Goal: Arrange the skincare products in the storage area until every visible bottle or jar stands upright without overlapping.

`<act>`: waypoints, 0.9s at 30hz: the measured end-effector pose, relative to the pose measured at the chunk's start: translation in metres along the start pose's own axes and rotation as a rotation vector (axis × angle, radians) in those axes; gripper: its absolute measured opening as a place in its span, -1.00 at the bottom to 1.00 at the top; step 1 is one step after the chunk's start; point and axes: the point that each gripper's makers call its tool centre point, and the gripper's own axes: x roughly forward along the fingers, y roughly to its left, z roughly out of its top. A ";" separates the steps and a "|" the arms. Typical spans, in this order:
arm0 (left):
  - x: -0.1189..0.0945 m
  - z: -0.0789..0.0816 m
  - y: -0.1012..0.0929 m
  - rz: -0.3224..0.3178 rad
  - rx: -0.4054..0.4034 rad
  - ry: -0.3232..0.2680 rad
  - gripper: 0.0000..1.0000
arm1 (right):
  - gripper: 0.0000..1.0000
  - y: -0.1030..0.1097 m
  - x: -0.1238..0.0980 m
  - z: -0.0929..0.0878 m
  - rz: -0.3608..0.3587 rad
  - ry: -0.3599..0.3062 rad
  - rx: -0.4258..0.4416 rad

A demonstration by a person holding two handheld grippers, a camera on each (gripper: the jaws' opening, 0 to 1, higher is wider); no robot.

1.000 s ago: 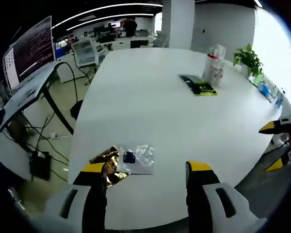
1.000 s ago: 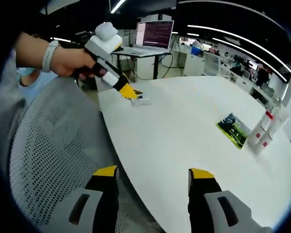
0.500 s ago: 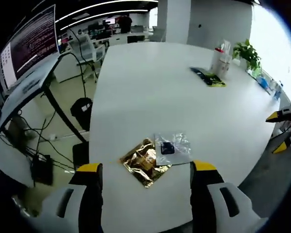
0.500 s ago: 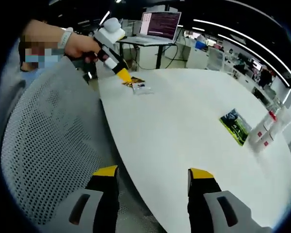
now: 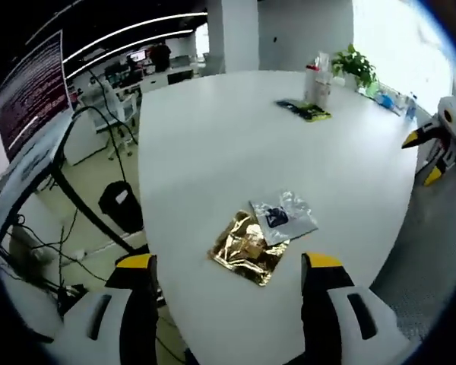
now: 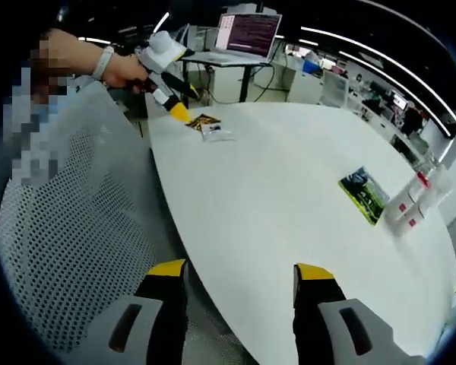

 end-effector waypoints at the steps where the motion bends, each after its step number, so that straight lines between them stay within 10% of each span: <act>1: 0.001 0.001 -0.002 -0.011 0.023 0.001 0.45 | 0.03 0.000 0.000 0.000 0.000 0.000 0.000; 13: 0.024 0.012 -0.007 -0.141 0.307 0.109 0.17 | 0.01 0.002 0.001 -0.004 0.011 0.015 -0.004; 17: 0.030 0.018 -0.008 -0.163 0.321 0.111 0.13 | 0.00 0.003 0.002 -0.004 0.015 0.019 -0.004; 20: 0.027 0.008 -0.028 -0.282 0.271 0.156 -0.30 | -0.01 0.004 0.002 -0.005 0.018 0.025 -0.006; 27: 0.026 0.009 -0.025 -0.209 0.248 0.115 -0.34 | -0.04 0.007 0.003 -0.007 0.031 0.037 -0.015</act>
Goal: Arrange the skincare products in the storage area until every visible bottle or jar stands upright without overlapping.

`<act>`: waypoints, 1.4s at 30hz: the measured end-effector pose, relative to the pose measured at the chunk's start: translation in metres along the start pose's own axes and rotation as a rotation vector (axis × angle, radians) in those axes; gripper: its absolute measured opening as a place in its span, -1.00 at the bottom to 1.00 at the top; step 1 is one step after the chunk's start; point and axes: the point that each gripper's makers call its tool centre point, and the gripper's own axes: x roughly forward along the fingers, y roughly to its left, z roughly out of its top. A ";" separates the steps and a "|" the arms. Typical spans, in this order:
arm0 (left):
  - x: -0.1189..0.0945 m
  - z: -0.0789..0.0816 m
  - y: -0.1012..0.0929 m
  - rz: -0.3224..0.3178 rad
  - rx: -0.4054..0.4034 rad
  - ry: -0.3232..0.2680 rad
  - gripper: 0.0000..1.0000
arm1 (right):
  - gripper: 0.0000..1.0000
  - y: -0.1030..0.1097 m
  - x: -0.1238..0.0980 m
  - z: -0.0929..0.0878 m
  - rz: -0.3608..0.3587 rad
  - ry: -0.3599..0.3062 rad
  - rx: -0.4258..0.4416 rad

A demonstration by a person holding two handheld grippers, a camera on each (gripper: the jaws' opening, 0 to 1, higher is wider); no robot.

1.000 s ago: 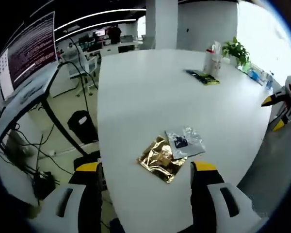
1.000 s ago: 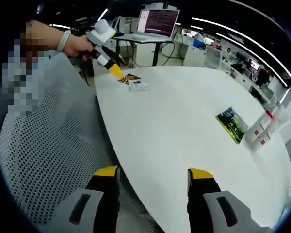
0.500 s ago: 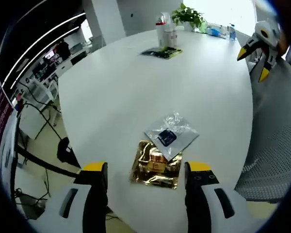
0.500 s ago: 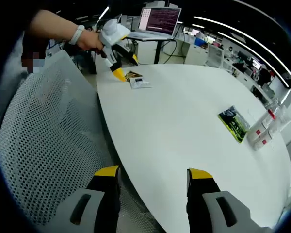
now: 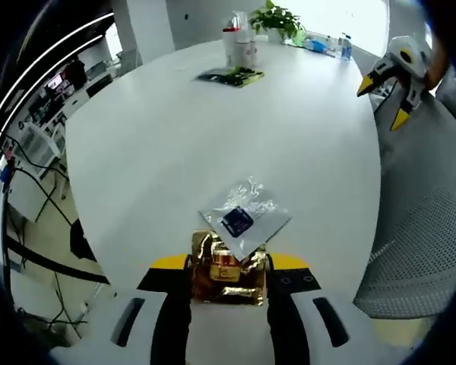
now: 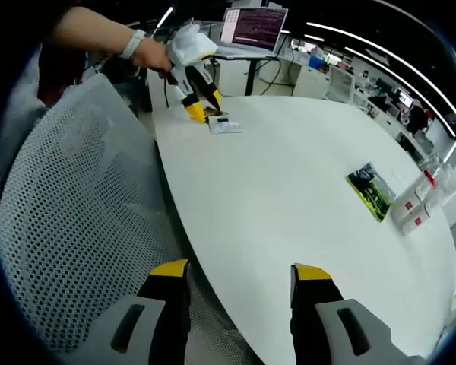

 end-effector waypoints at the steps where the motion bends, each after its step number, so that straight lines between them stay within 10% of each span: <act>1: 0.000 0.000 0.000 0.005 -0.003 0.005 -0.36 | -0.04 0.000 0.000 0.000 0.001 0.001 -0.001; 13: -0.015 0.003 0.001 0.106 -0.053 0.015 -0.40 | -0.04 0.000 0.001 0.000 0.000 0.000 -0.002; 15: -0.024 -0.002 0.002 0.119 -0.057 0.035 -1.00 | -0.04 0.000 0.001 0.000 -0.001 -0.002 -0.002; 18: -0.041 -0.011 0.015 0.213 -0.171 0.026 -1.00 | -0.03 0.000 0.000 0.001 -0.003 -0.006 0.000; 19: -0.036 0.002 0.009 0.168 -0.187 -0.050 -0.98 | -0.03 0.000 0.000 0.001 -0.003 -0.005 -0.002; 21: -0.034 -0.006 0.003 0.143 -0.161 -0.024 -0.96 | -0.04 0.000 0.000 0.001 -0.003 -0.007 -0.005; 33: -0.030 -0.014 0.045 0.250 -0.075 -0.006 0.28 | -0.04 -0.002 -0.003 0.003 -0.023 -0.019 -0.017; 42: -0.011 -0.015 0.049 0.133 -0.032 0.067 0.35 | -0.04 -0.004 -0.003 0.003 -0.032 -0.017 -0.029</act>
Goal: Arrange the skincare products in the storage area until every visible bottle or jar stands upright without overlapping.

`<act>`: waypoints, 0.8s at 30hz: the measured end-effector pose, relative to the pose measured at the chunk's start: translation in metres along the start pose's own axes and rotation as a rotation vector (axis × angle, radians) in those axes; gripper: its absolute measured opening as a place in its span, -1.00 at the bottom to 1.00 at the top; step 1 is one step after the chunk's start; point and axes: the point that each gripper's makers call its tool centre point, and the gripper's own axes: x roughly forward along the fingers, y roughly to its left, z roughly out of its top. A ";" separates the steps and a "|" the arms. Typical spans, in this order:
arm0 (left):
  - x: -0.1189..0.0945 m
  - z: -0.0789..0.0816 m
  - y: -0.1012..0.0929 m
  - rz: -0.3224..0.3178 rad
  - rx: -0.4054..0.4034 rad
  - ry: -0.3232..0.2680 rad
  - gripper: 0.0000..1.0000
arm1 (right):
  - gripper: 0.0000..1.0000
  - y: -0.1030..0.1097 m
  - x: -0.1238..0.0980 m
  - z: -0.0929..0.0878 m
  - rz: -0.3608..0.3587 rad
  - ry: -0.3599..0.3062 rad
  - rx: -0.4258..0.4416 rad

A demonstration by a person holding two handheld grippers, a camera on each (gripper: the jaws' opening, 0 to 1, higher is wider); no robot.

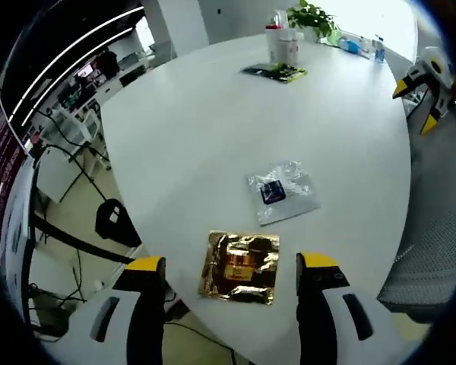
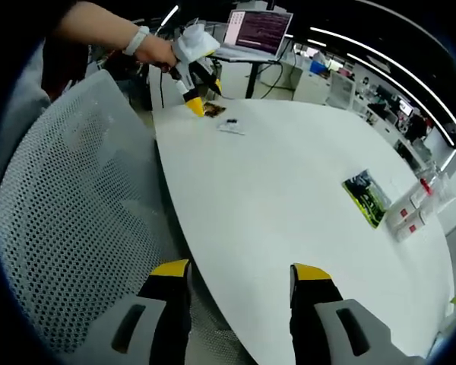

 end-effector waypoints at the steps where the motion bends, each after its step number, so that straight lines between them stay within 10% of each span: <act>1: 0.001 0.003 0.000 -0.010 -0.024 -0.016 0.33 | -0.04 0.000 0.000 -0.001 0.000 0.001 0.003; 7: 0.002 -0.005 -0.023 -0.159 -0.153 0.019 -0.13 | -0.05 0.000 0.001 -0.001 0.002 0.006 0.005; 24: -0.006 -0.002 -0.038 -0.062 -0.227 -0.050 -0.41 | -0.09 0.006 0.003 -0.005 0.026 0.028 -0.007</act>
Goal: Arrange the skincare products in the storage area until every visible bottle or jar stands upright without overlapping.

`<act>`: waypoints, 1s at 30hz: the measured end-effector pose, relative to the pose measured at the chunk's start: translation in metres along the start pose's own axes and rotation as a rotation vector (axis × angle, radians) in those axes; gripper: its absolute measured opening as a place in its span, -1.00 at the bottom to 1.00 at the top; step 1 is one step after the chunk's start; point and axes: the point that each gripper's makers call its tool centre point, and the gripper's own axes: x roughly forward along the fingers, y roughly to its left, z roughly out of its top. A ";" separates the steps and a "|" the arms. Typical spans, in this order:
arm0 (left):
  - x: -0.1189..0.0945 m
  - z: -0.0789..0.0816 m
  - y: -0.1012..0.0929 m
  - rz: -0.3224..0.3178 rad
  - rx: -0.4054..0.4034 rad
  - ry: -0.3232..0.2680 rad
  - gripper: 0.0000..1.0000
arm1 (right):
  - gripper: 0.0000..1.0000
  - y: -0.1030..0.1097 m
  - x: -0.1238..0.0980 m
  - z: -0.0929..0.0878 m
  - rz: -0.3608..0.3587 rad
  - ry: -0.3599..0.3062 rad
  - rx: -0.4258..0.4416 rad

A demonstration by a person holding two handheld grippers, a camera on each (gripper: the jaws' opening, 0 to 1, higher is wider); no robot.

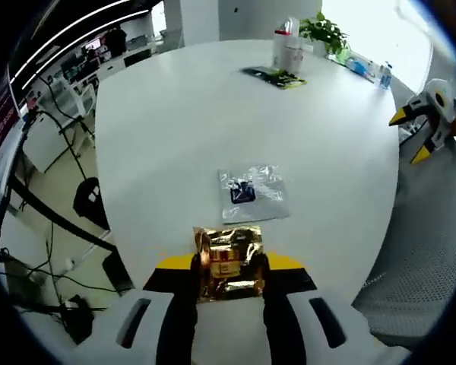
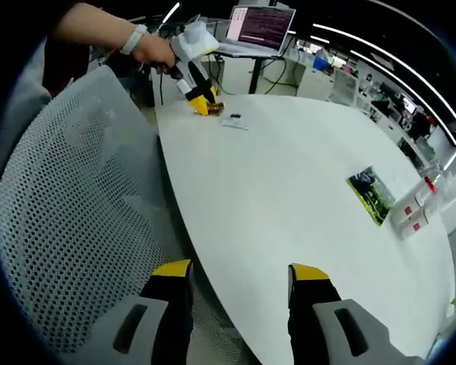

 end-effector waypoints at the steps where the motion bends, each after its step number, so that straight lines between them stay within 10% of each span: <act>1: 0.000 0.000 0.000 0.005 -0.006 -0.007 -0.41 | -0.09 0.000 0.000 0.000 0.000 0.002 -0.002; 11: -0.002 -0.002 -0.006 0.021 -0.035 -0.037 -0.44 | -0.10 0.000 0.001 -0.001 -0.003 0.010 -0.006; 15: -0.001 -0.002 -0.016 -0.013 0.026 -0.055 -0.98 | -0.09 0.000 0.001 -0.001 -0.006 0.011 -0.009; 25: -0.007 -0.010 -0.018 0.046 -0.126 0.001 -0.99 | -0.11 0.000 0.001 -0.002 -0.007 0.011 -0.016; 30: -0.030 0.028 -0.032 0.052 -0.228 -0.164 -0.99 | -0.10 0.001 0.001 -0.002 -0.006 0.009 -0.014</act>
